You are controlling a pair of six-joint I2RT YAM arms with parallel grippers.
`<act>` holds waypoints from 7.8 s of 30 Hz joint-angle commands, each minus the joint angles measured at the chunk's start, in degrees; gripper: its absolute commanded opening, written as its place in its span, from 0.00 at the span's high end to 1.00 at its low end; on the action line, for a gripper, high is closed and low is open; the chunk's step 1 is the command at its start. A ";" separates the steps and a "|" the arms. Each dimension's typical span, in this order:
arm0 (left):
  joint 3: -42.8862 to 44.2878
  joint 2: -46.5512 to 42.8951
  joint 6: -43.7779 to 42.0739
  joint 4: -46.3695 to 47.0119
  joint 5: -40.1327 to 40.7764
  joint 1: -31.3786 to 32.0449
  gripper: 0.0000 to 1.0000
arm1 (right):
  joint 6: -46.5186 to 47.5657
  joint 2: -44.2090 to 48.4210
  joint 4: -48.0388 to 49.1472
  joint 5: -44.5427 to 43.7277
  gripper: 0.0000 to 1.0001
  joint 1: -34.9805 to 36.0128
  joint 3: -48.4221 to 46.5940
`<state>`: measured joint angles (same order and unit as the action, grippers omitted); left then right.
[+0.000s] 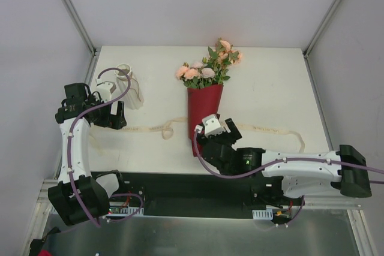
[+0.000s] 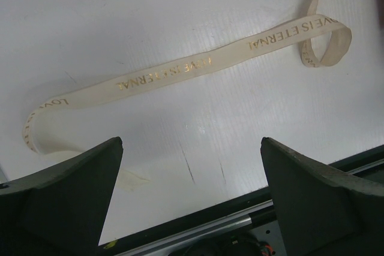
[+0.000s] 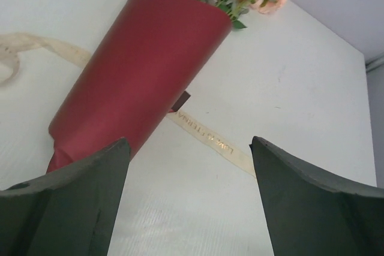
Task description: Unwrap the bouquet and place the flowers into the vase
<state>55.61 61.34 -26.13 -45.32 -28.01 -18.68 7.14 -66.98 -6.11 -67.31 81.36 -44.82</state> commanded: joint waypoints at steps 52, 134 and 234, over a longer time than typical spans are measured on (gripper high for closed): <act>2.04 -1.31 -2.00 -1.35 1.73 1.71 0.01 | 17.56 -10.83 26.76 -10.03 0.16 -5.95 -3.00; 37.56 55.30 9.26 -1.35 -15.24 58.14 1.00 | -21.28 22.42 -31.42 36.02 0.11 -54.29 -21.63; 30.79 13.64 4.42 -1.97 24.85 56.06 0.01 | -5.58 -3.13 -59.03 70.14 0.18 -52.08 -67.58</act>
<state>89.27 81.91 -24.14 -49.63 0.21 44.45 -6.81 -60.99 -65.23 16.23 32.21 -106.43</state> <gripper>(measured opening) 0.990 0.834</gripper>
